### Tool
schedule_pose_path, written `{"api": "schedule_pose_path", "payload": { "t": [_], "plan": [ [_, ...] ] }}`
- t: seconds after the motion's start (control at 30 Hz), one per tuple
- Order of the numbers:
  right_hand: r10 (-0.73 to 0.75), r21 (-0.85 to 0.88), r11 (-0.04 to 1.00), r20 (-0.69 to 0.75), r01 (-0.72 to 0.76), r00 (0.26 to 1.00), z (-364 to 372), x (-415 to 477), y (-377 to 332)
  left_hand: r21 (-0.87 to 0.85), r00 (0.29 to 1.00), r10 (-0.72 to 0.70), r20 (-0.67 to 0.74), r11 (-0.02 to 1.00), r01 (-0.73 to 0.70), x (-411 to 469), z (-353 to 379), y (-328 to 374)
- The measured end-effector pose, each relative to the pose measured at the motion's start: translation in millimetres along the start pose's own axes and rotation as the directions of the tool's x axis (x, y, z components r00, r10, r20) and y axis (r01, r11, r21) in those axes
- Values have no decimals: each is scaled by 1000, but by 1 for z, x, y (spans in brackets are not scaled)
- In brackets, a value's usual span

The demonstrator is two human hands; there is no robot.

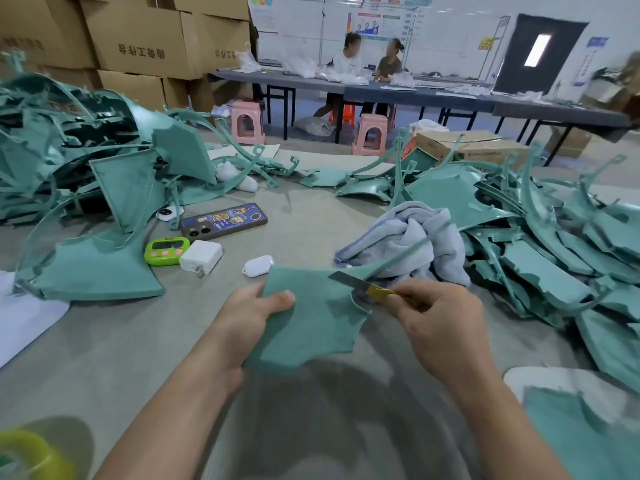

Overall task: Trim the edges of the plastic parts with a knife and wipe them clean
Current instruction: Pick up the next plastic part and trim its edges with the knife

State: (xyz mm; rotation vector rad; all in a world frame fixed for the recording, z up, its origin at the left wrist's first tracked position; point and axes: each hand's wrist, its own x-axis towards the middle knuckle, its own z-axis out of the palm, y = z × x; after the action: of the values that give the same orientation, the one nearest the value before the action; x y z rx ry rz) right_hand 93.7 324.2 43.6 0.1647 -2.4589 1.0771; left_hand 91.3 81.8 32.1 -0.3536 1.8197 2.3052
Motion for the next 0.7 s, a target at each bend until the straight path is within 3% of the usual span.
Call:
{"api": "schedule_pose_path", "payload": {
  "t": [0.1,0.2,0.23,0.3,0.4,0.47,0.53,0.6,0.63,0.7],
  "plan": [
    [79,-190,976,-159,-109,984,1,4,10,-60,999,-40,-7,997,39,-1,-1,5],
    [153,-94,972,-435,-214,887,-11,10,16,-107,994,-68,-87,993,59,-1,-7,11],
    [139,-29,985,-437,-169,888,-13,9,17,-109,993,-68,-101,992,57,0,-9,12],
    [16,15,1000,-289,-12,957,-11,4,13,-108,992,-68,-103,993,57,-1,-11,11],
    [-157,-74,985,-40,153,987,4,-3,6,-99,995,-76,-61,993,70,-3,-5,9],
    [-82,-152,986,-80,69,993,9,-1,4,-95,996,-84,-21,992,82,-4,-2,8],
    [71,-129,985,-288,-112,955,3,6,9,-91,997,-80,-18,993,78,-3,-3,7],
    [132,-35,986,-433,-163,892,-8,8,14,-73,997,-80,-19,994,79,-3,-4,6],
    [116,-12,991,-404,-132,907,-10,7,15,-71,996,-83,-17,994,82,-3,-3,5],
    [30,-14,999,-194,-33,980,-5,3,12,-73,996,-86,-7,994,85,-3,-2,4]
  ]
}}
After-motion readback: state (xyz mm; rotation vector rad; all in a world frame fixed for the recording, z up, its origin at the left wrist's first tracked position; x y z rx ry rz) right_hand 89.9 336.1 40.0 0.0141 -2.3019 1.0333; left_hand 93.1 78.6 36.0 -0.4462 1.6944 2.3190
